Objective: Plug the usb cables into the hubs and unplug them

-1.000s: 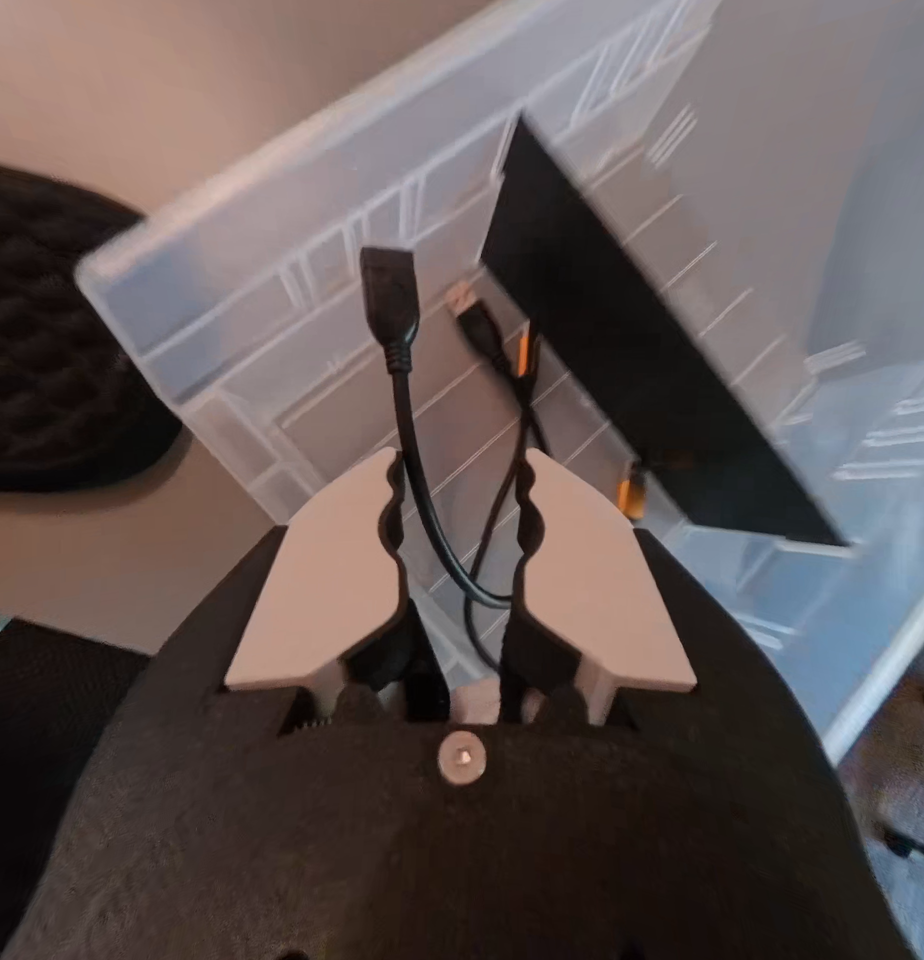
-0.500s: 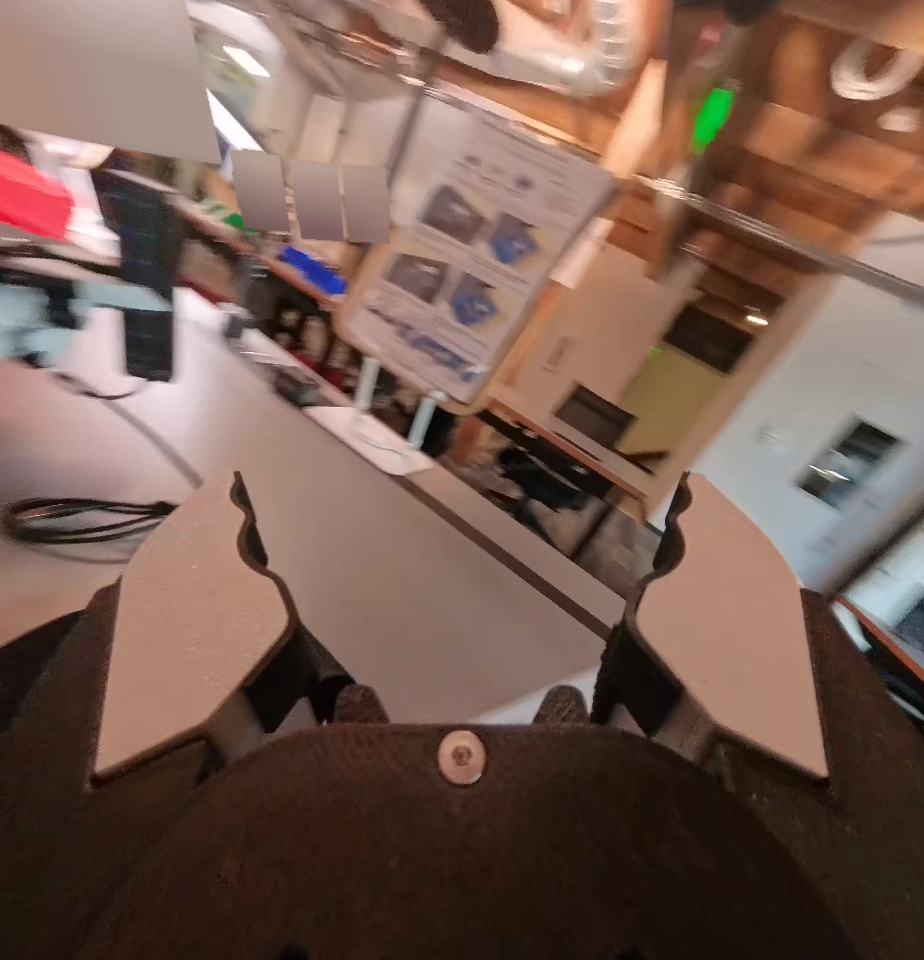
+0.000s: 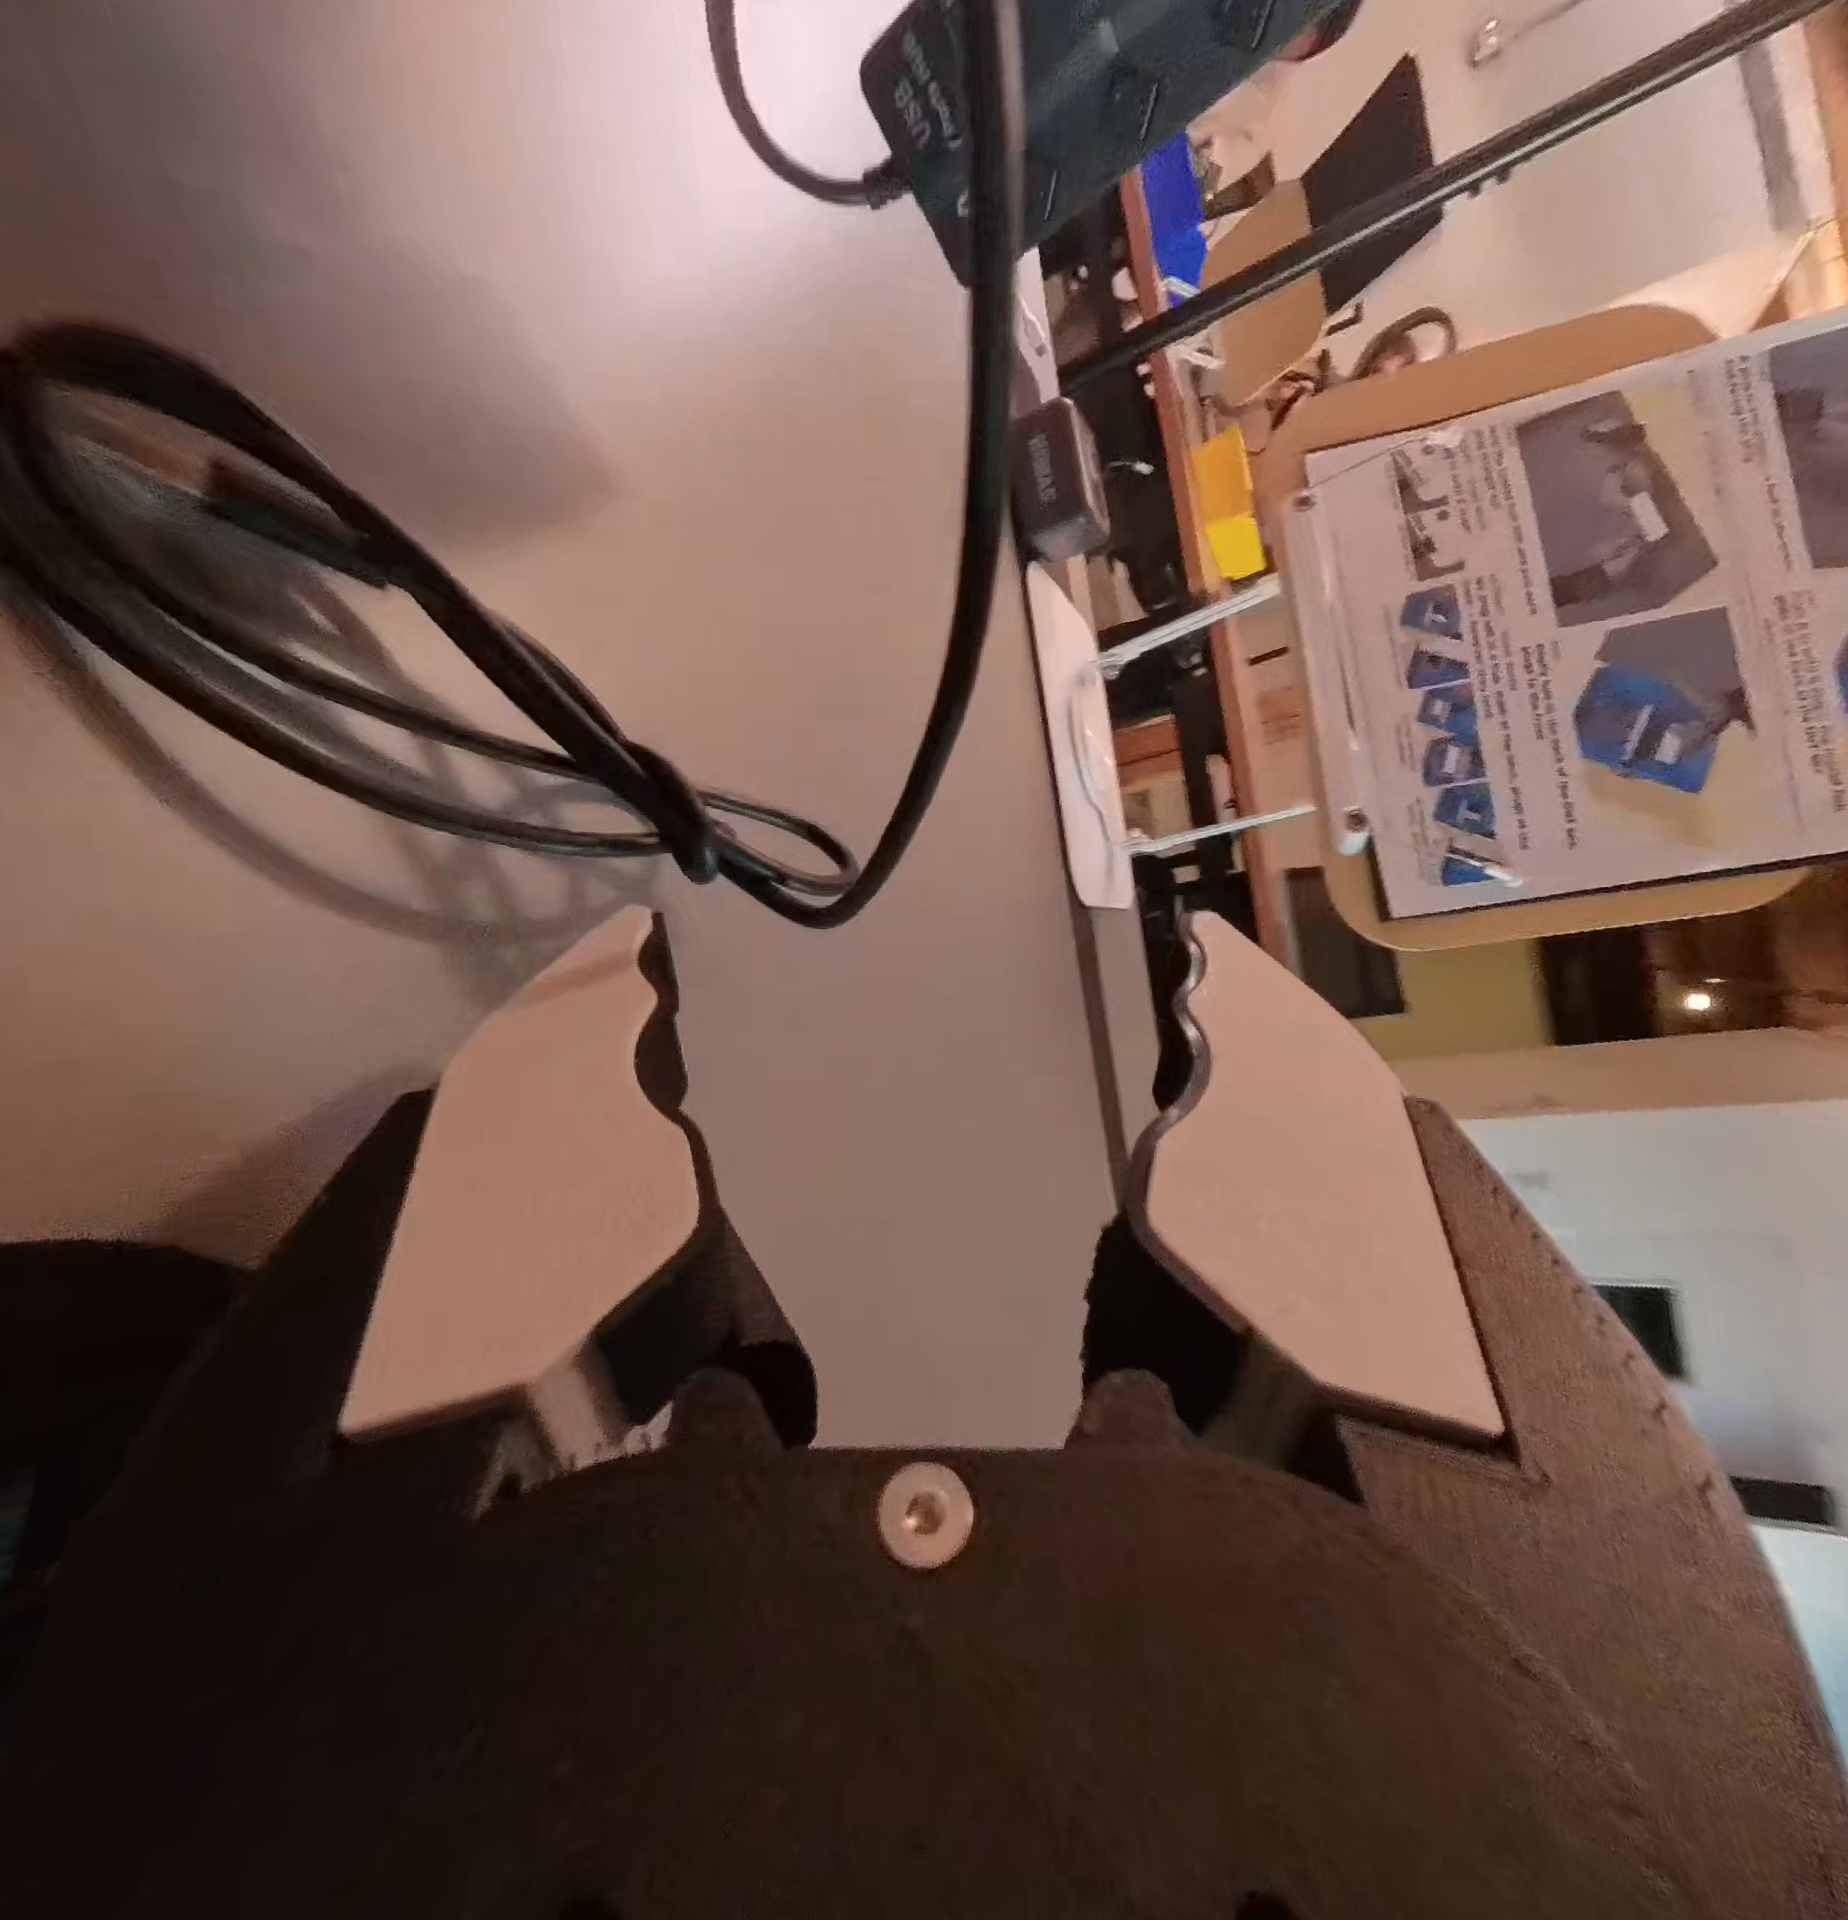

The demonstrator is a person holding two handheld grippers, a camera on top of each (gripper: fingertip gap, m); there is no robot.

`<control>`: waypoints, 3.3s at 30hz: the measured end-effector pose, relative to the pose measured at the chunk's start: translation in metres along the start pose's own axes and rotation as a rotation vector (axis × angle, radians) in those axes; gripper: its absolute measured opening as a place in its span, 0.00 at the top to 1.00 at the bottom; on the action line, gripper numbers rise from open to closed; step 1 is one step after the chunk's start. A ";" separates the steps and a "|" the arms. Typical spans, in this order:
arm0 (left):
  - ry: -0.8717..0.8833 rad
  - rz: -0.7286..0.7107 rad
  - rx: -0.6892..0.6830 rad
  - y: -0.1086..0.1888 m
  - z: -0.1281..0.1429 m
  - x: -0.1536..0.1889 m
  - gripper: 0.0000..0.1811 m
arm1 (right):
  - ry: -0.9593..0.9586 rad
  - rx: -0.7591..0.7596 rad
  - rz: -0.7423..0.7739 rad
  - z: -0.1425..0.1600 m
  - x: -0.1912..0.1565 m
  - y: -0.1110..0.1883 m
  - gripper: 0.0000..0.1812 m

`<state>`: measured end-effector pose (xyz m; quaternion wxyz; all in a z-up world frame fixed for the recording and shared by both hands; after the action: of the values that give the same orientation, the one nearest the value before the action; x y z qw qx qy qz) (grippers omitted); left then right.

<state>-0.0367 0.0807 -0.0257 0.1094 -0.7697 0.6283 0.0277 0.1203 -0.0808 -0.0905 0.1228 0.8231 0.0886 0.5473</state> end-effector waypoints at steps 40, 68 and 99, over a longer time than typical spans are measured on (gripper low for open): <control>0.072 0.081 -0.093 -0.011 0.020 0.008 0.86 | -0.634 0.819 -0.422 -0.060 0.041 -0.040 0.97; 0.278 0.121 0.169 -0.001 0.002 -0.007 0.77 | -0.565 0.601 -0.031 -0.066 0.186 0.077 0.85; 0.074 0.092 0.056 -0.012 0.012 0.005 0.78 | -0.510 -0.920 -0.153 0.305 0.129 0.136 0.85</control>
<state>-0.0230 0.0808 -0.0362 0.1063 -0.7370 0.6674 -0.0134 0.4527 -0.2062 -0.0498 0.5284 0.7823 -0.1333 0.3017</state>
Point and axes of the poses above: each gripper's, where its closed fingertips meet, y back along the fingers, z out of its underside, x = y × z across the jaws, the point moved 6 cm from there along y, back along the fingers, and after that the axes turned 1 degree about -x, right-handed, at the moved point
